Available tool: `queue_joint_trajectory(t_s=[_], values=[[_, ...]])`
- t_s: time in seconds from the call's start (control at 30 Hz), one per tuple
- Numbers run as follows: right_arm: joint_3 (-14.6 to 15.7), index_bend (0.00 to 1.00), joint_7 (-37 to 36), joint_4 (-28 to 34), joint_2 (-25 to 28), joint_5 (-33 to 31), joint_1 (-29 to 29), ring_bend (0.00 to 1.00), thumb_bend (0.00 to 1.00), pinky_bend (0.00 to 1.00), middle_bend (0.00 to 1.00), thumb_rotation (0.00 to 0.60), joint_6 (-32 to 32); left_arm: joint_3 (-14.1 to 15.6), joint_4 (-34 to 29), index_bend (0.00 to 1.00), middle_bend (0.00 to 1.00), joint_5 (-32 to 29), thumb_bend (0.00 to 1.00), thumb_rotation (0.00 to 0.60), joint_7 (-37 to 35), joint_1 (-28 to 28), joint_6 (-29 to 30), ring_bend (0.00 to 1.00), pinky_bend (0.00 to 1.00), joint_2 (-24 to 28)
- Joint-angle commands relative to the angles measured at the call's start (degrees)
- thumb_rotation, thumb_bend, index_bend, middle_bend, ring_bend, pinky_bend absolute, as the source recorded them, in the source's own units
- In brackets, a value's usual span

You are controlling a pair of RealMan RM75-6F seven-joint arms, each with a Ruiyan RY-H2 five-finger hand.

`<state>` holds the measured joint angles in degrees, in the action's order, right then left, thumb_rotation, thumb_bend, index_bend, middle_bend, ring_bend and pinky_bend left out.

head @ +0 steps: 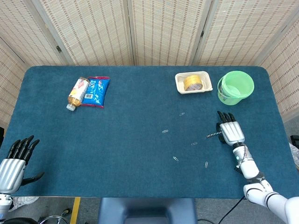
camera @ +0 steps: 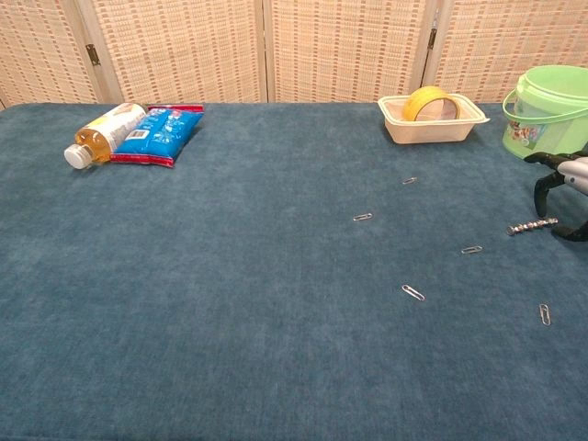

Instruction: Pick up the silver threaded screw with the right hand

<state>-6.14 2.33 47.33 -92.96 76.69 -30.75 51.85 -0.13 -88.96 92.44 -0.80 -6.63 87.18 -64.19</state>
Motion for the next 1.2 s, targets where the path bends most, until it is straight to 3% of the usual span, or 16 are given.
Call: queue_joint_trajectory(t_s=[0.03,1.07,1.2], values=[[0.0,0.47,0.0,-0.3,-0.2,0.0,-0.1,0.0,0.38,0.0,0.0,0.6,-0.1,0.0,0.0,0.0,0.0,0.1,0.19,0.6,-0.1,0.0,0.0,0.0,0.0,0.0],[-0.4,0.52,1.4,-2.6,-2.0,-0.4,-0.9,0.0,0.38,0.0,0.0,0.6,-0.5,0.1,0.1,0.0,0.0,0.4,0.19,0.6,-0.5,0.3,0.5,0.0,0.0,0.0],[-0.5,0.58,1.5,-2.9,-2.2,-0.4,-1.0,0.0,0.38,0.0,0.0,0.6,-0.3,0.1,0.1,0.0,0.0,0.4,0.19,0.6,-0.6,0.3,0.5,0.0,0.0,0.0]])
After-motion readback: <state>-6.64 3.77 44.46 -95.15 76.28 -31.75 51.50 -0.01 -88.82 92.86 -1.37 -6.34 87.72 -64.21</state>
